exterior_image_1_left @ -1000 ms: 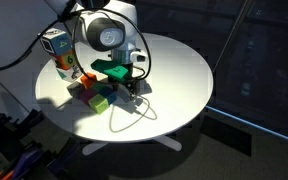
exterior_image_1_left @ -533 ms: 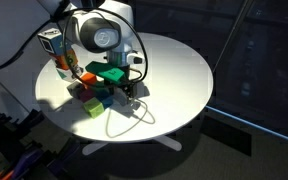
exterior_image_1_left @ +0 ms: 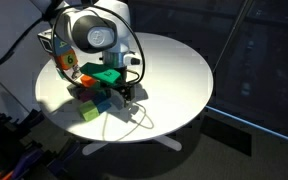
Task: Slide the blue block backwards, pick up the light green block and put it on top of the darker green block
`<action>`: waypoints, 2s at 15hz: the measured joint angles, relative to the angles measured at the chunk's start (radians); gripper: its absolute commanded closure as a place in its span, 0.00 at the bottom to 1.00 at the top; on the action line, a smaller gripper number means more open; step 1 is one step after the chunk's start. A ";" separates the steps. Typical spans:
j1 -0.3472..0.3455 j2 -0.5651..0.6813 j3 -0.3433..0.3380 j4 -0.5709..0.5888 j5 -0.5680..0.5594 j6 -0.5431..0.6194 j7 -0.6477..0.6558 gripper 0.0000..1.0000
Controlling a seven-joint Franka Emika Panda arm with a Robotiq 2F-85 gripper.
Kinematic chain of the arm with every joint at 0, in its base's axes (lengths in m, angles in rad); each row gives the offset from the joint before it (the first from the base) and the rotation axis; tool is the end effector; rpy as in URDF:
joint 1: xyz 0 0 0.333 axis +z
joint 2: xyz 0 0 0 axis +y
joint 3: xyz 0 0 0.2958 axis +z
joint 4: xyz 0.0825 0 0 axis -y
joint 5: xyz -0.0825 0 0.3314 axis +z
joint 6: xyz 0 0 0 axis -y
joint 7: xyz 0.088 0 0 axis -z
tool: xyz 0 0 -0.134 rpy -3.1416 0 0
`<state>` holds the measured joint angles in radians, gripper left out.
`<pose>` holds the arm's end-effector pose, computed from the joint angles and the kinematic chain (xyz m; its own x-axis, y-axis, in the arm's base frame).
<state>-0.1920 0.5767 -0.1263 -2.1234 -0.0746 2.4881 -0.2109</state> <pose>0.4785 -0.1629 0.1245 0.9731 -0.0357 -0.2277 -0.0240 -0.9982 0.0540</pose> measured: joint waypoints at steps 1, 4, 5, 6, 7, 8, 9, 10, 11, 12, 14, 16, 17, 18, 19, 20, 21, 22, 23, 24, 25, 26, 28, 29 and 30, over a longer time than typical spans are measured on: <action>0.000 -0.008 -0.002 -0.010 -0.004 0.000 0.000 0.00; 0.000 -0.031 -0.003 -0.039 -0.014 0.000 0.000 0.00; 0.000 -0.038 -0.003 -0.048 -0.015 0.000 0.000 0.00; 0.000 -0.045 -0.003 -0.056 -0.016 0.000 0.000 0.00; 0.000 -0.051 -0.003 -0.064 -0.016 0.000 0.000 0.00; 0.000 -0.056 -0.003 -0.070 -0.016 0.000 0.000 0.00; 0.000 -0.061 -0.003 -0.073 -0.016 0.000 0.000 0.00; 0.000 -0.066 -0.003 -0.074 -0.016 0.001 0.000 0.00; 0.000 -0.072 -0.003 -0.074 -0.016 0.001 0.000 0.00; 0.000 -0.080 -0.003 -0.074 -0.016 0.001 0.000 0.00; 0.001 -0.101 -0.003 -0.074 -0.016 0.001 0.000 0.00; 0.002 -0.126 -0.002 -0.074 -0.016 0.000 0.000 0.00; 0.002 -0.138 -0.002 -0.075 -0.016 0.000 0.000 0.00; 0.004 -0.148 -0.002 -0.075 -0.016 -0.001 0.001 0.00; 0.007 -0.158 -0.002 -0.076 -0.016 -0.003 0.003 0.00; 0.010 -0.166 -0.002 -0.079 -0.016 -0.005 0.007 0.00; 0.012 -0.172 -0.002 -0.081 -0.016 -0.007 0.012 0.00; 0.015 -0.179 -0.002 -0.085 -0.016 -0.014 0.017 0.00; 0.018 -0.185 -0.002 -0.090 -0.016 -0.023 0.025 0.00; 0.021 -0.191 -0.002 -0.097 -0.016 -0.033 0.034 0.00; 0.024 -0.198 -0.002 -0.106 -0.016 -0.045 0.046 0.00; 0.028 -0.205 -0.002 -0.115 -0.016 -0.056 0.058 0.00; 0.036 -0.222 -0.002 -0.140 -0.016 -0.064 0.084 0.00; 0.040 -0.231 -0.002 -0.155 -0.016 -0.064 0.098 0.00; 0.045 -0.241 -0.002 -0.173 -0.016 -0.064 0.112 0.00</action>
<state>-0.1474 0.3360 -0.1285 -2.2962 -0.0906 2.4239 -0.0992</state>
